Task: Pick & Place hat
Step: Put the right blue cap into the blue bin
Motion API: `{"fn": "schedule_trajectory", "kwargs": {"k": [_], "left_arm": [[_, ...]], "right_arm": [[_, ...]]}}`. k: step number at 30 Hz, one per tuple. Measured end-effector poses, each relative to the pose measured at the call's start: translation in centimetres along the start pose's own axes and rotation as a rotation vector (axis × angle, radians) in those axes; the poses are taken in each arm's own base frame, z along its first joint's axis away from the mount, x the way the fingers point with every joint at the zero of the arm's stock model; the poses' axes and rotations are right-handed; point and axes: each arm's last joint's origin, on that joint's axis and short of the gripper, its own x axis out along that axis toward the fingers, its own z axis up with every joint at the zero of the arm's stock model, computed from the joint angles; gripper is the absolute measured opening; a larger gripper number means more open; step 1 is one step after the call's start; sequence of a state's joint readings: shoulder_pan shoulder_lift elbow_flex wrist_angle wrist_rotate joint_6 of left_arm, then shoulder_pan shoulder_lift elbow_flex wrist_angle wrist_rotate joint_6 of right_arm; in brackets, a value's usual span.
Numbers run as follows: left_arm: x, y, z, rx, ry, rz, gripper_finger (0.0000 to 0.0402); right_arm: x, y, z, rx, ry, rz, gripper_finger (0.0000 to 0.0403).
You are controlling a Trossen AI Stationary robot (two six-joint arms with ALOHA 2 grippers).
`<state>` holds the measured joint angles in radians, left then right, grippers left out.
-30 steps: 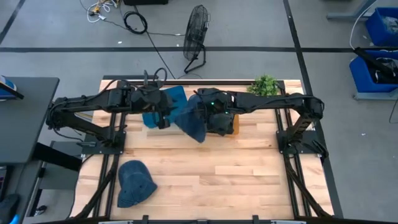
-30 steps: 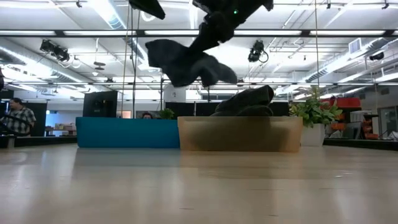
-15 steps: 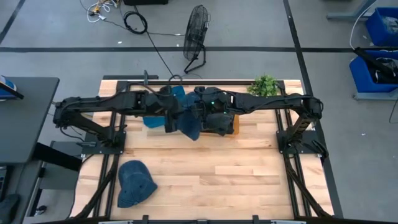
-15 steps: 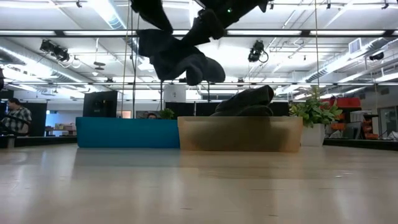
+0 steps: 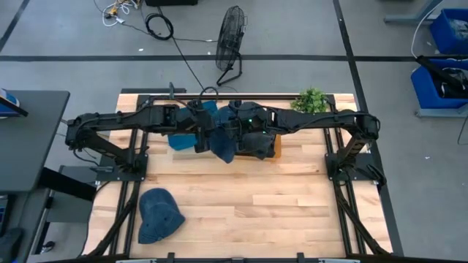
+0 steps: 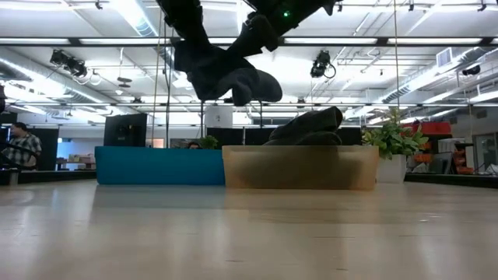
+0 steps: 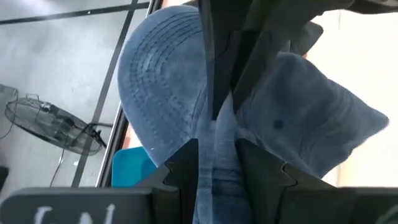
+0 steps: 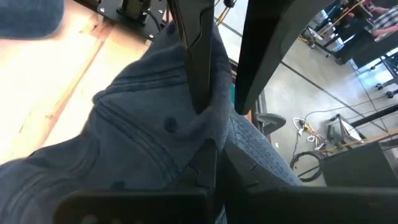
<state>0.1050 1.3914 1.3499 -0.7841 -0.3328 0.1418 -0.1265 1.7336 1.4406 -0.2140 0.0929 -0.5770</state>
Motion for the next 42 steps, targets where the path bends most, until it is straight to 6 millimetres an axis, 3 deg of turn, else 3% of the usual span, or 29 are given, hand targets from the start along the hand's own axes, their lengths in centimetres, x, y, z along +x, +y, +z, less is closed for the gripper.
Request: {"fn": "schedule_trajectory", "kwargs": {"k": [5, 10, 12, 19, 27, 33, 38, 42], "left_arm": [[0.3, 0.4, -0.1, -0.015, 0.016, 0.009, 0.0104], [0.2, 0.3, -0.3, -0.004, 0.028, 0.004, 0.0031], [0.3, 0.3, -0.3, -0.004, 0.033, 0.004, 0.0013], [0.3, 1.0, -0.8, -0.034, 0.090, 0.125, 0.0011], [1.2, 5.0, -2.7, -0.067, 0.235, 0.208, 0.0011], [1.7, 8.2, -4.5, 0.003, 0.294, 0.048, 0.0010], [1.5, 10.0, -6.5, 0.143, 0.423, -0.007, 0.0012], [1.4, 11.5, -7.6, 0.152, 0.444, -0.059, 0.0009]], "right_arm": [[0.0, -0.1, 0.1, 0.007, -0.010, -0.008, 0.0007], [0.0, -0.1, 0.1, -0.026, -0.008, -0.007, 0.0015], [0.0, -0.1, 0.1, -0.029, -0.006, -0.007, 0.0029], [-0.1, 0.1, -0.1, 0.008, 0.011, 0.005, 0.0096], [-1.7, 1.4, 0.6, -0.019, 0.053, 0.072, 0.0135], [-3.5, 2.8, 0.9, 0.014, 0.111, 0.144, 0.0132], [-3.7, 3.5, 0.8, 0.025, 0.148, 0.176, 0.0126], [-3.8, 3.7, 0.6, 0.024, 0.178, 0.195, 0.0125]]}}
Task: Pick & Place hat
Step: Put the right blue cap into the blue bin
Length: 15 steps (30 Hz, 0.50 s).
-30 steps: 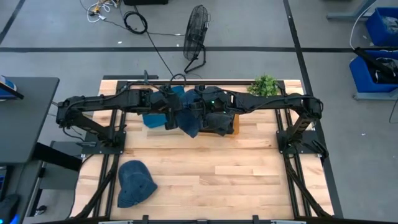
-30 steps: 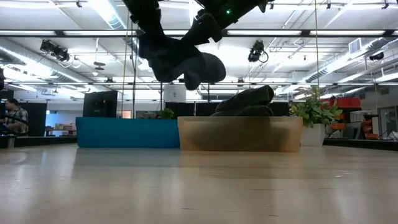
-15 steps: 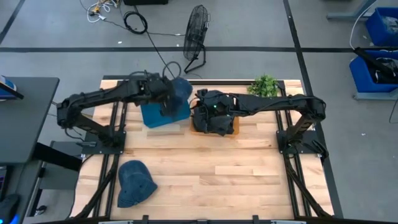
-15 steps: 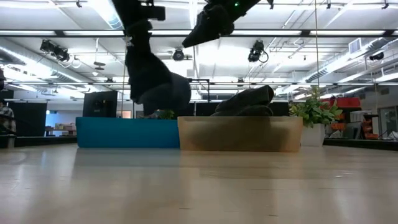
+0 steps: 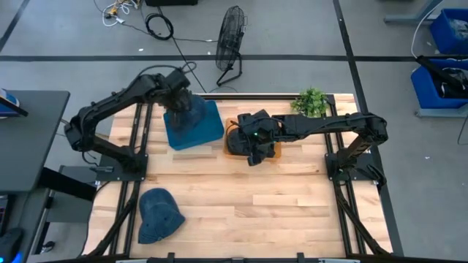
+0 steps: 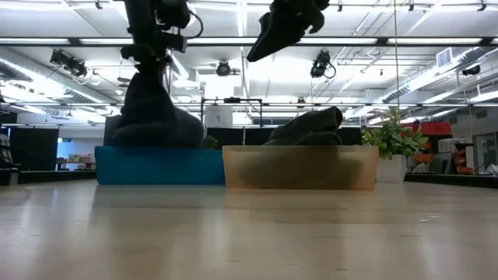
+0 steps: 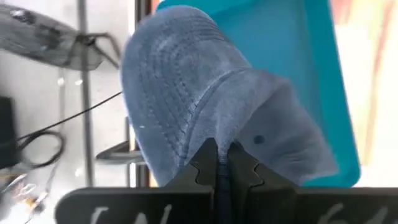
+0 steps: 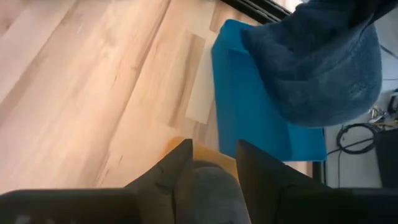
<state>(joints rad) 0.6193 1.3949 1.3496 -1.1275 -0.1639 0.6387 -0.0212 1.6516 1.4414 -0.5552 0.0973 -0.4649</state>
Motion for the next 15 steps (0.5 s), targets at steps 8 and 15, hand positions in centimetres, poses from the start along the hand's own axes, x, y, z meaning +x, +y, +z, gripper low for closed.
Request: {"fn": "schedule_trajectory", "kwargs": {"k": [8, 15], "left_arm": [[1.1, 1.1, -0.6, 0.009, -0.077, -0.152, 0.0009], [4.1, 1.0, -0.1, -0.060, 0.058, -0.256, 0.0012]], "right_arm": [[0.0, 0.1, 0.0, 0.036, 0.008, 0.006, 0.0125], [0.0, 0.2, -0.1, 0.034, 0.018, 0.011, 0.0125]]}}
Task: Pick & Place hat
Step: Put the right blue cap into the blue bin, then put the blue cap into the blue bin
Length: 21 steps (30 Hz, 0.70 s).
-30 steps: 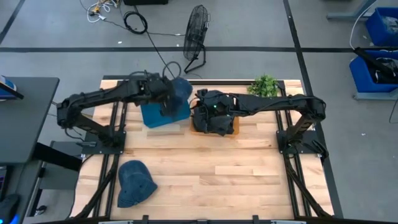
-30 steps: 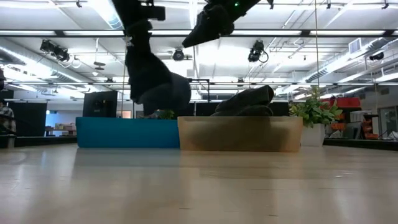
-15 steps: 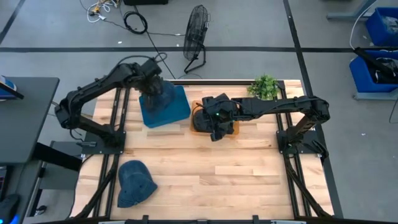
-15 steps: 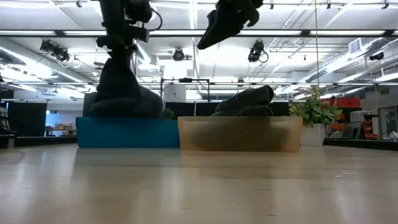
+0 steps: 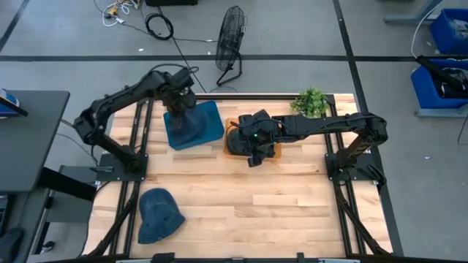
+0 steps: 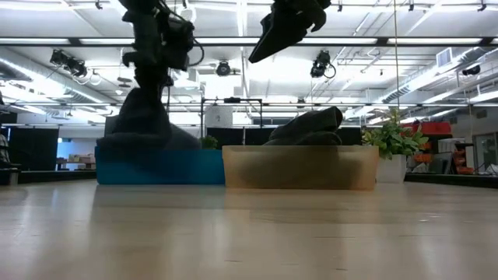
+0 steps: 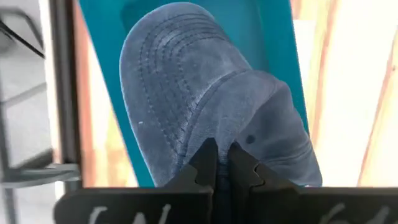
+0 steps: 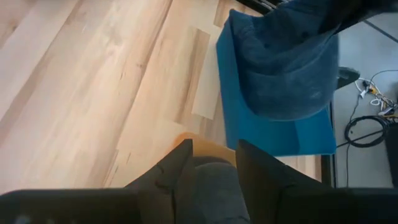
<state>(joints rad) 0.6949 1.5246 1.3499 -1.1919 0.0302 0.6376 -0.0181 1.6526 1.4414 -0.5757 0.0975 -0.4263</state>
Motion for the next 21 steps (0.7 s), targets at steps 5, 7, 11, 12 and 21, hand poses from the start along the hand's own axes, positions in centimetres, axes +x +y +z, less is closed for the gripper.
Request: {"fn": "schedule_trajectory", "kwargs": {"k": [5, 7, 11, 12, 21], "left_arm": [[2.5, 0.8, 0.9, -0.070, 0.055, -0.038, 0.0015], [3.3, 1.1, 1.2, -0.079, 0.056, -0.036, 0.0027], [3.9, 1.7, 1.8, -0.080, 0.054, 0.051, 0.0059], [4.0, 1.9, 1.9, -0.083, 0.053, 0.070, 0.0068], [4.0, 1.6, 1.6, -0.127, 0.096, 0.058, 0.0156]], "right_arm": [[0.0, 0.0, 0.0, 0.023, 0.003, 0.002, 0.0125], [0.0, 0.0, 0.0, 0.025, 0.004, 0.002, 0.0126], [0.0, 0.0, 0.0, 0.025, 0.005, 0.002, 0.0125], [0.0, 0.0, 0.0, 0.025, 0.005, 0.002, 0.0124], [0.0, 0.0, 0.0, 0.025, 0.005, 0.002, 0.0121]]}}
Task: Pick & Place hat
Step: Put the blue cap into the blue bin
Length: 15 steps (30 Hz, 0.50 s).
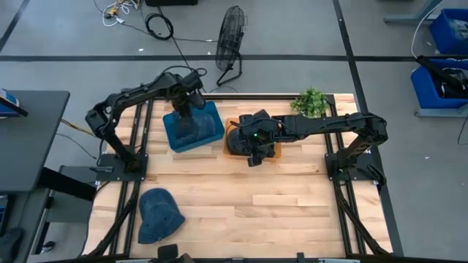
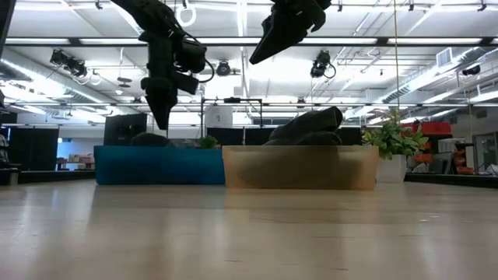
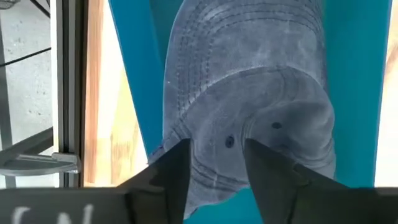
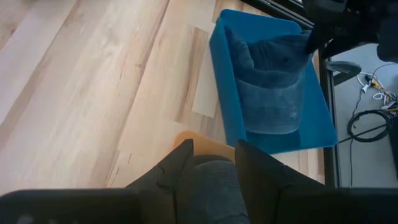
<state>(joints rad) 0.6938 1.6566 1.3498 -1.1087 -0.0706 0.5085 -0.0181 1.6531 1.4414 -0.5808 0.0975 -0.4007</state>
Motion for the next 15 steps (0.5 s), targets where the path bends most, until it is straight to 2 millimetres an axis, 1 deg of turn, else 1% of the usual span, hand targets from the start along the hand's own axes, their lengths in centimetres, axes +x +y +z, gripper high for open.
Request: {"fn": "schedule_trajectory", "kwargs": {"k": [4, 8, 10, 13, 15], "left_arm": [[-0.1, -0.3, 0.1, 0.009, 0.005, -0.001, 0.0178], [-0.7, -1.5, 0.5, 0.062, -0.007, -0.001, 0.0177], [-1.6, -2.4, 1.0, 0.104, -0.024, 0.001, 0.0172], [-3.8, -3.8, 1.5, 0.134, -0.048, 0.000, 0.0166], [-5.4, -5.0, 1.6, 0.122, -0.067, -0.025, 0.0164]], "right_arm": [[0.0, 0.0, 0.0, 0.000, 0.000, 0.000, 0.0121], [0.0, 0.0, 0.0, -0.001, 0.001, 0.000, 0.0121], [0.0, 0.0, 0.0, -0.004, 0.001, 0.000, 0.0121], [0.0, 0.0, -0.1, -0.001, 0.005, 0.002, 0.0121], [0.0, 0.0, -0.1, -0.002, 0.008, 0.003, 0.0121]]}}
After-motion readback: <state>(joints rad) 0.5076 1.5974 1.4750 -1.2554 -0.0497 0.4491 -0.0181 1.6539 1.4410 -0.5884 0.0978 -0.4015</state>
